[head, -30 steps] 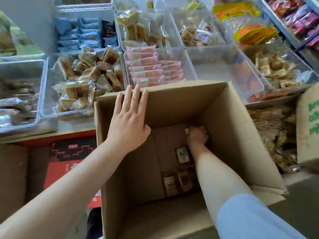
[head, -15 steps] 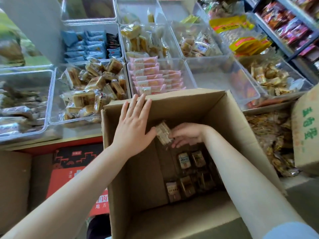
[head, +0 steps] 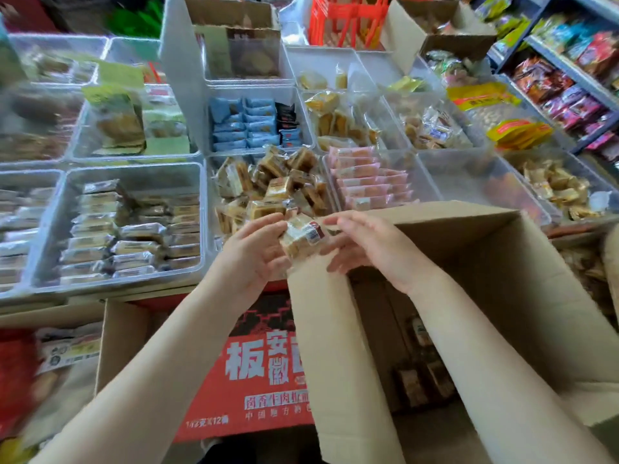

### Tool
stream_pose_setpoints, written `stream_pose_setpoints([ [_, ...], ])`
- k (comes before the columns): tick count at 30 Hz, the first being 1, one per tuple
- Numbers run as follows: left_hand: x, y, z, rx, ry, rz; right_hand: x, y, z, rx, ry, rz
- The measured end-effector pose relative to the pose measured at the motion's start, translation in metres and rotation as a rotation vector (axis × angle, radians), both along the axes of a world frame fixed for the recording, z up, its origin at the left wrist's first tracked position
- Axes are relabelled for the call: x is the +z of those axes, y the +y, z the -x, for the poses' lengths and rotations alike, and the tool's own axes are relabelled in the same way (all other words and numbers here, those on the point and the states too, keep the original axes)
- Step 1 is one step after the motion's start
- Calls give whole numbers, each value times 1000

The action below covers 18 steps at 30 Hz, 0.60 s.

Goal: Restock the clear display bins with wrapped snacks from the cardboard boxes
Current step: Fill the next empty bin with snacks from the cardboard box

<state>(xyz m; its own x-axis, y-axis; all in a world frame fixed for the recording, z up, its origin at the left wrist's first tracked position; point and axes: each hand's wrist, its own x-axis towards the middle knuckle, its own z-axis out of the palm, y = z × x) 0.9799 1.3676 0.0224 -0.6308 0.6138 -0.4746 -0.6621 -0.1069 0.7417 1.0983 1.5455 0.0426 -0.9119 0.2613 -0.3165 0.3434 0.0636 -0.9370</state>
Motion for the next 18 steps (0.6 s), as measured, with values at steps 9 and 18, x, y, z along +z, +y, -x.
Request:
stream_pose_setpoints([
  [9,-57,-129,129,25,170,404,-29,-127,154,95,113,-317],
  [18,-175,-244,212,-405,1205,1169,-127,-184,302,154,-38,-840],
])
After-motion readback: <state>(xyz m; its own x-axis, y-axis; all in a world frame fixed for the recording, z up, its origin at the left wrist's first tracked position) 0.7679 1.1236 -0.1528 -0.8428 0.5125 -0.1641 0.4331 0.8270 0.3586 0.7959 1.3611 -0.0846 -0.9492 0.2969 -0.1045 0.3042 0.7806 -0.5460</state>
